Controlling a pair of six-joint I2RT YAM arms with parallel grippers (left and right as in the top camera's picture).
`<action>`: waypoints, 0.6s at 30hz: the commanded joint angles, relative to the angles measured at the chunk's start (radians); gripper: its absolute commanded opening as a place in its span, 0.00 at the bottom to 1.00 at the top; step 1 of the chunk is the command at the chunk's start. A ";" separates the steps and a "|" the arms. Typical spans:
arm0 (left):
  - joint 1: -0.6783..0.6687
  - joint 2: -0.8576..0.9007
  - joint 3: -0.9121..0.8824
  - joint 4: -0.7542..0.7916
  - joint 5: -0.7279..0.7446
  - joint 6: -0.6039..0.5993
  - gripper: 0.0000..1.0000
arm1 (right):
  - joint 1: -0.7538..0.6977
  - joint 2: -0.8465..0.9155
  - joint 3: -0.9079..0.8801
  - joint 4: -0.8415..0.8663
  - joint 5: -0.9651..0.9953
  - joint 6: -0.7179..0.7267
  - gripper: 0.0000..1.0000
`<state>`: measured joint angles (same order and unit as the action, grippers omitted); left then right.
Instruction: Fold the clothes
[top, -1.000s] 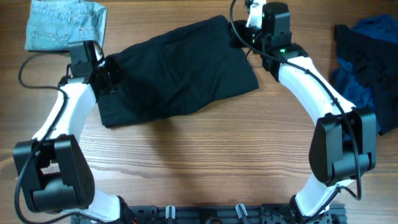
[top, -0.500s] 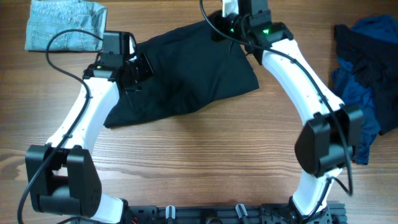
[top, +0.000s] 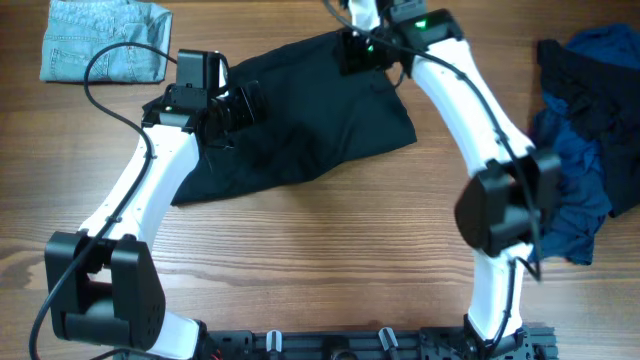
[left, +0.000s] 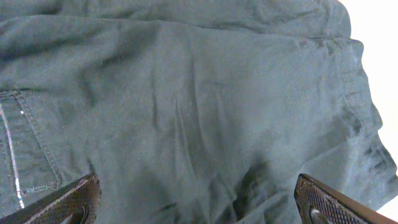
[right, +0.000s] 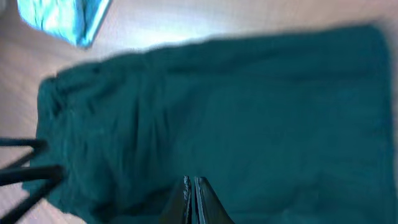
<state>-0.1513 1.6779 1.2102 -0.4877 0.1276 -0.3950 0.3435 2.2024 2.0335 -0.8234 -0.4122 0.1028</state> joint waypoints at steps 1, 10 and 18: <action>-0.009 -0.008 0.000 0.000 -0.014 0.022 0.76 | -0.002 0.085 0.002 0.011 -0.081 -0.024 0.04; -0.009 0.085 0.000 -0.004 -0.017 0.011 0.28 | -0.003 0.112 -0.007 0.011 0.177 -0.048 0.04; -0.009 0.117 0.000 -0.076 -0.062 -0.098 0.10 | -0.003 0.141 -0.033 0.008 0.196 -0.050 0.04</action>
<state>-0.1528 1.7809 1.2102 -0.5346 0.1146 -0.4267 0.3424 2.3100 2.0136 -0.8150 -0.2558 0.0727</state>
